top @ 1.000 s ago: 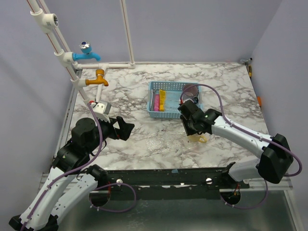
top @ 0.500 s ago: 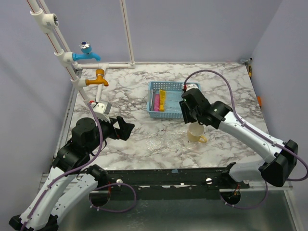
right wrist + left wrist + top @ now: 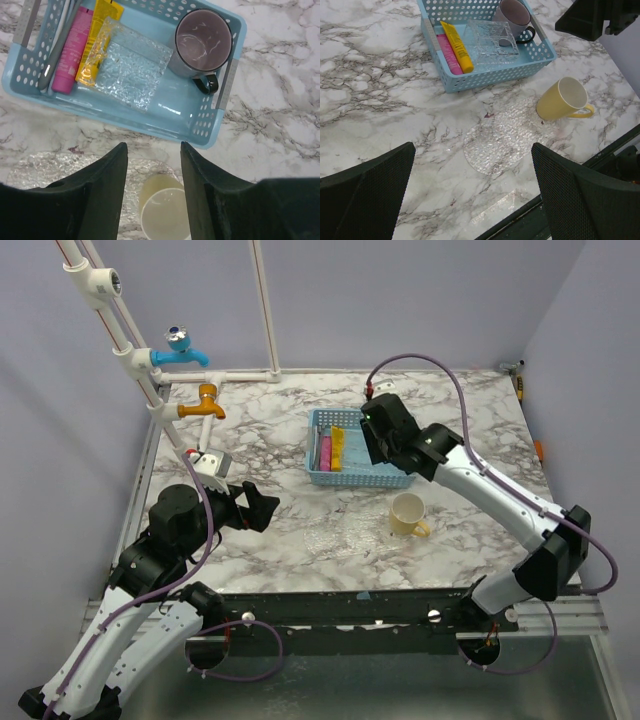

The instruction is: Prepare toiletry sets of a toothbrush and toothpaste on the tray

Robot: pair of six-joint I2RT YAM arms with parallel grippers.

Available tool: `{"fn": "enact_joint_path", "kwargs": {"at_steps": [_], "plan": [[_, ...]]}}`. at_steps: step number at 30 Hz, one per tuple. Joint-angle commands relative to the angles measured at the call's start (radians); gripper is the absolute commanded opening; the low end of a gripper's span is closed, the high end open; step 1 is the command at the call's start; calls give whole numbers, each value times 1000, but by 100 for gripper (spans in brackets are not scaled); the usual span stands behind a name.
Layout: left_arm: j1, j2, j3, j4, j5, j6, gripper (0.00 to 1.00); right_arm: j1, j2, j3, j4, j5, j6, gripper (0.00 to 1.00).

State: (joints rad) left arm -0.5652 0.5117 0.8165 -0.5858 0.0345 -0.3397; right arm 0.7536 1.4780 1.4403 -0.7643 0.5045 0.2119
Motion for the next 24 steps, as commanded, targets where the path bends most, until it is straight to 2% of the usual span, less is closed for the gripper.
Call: {"fn": "enact_joint_path", "kwargs": {"at_steps": [1,7,24], "plan": [[-2,0,6,-17,10,4,99,-46,87,78,55,3,-33,50],[-2,2,6,-17,13,4,99,-128,210,154,70,-30,-52,49],[-2,15,6,-17,31,4,99,-349,422,249,120,-116,-85,47]]}}
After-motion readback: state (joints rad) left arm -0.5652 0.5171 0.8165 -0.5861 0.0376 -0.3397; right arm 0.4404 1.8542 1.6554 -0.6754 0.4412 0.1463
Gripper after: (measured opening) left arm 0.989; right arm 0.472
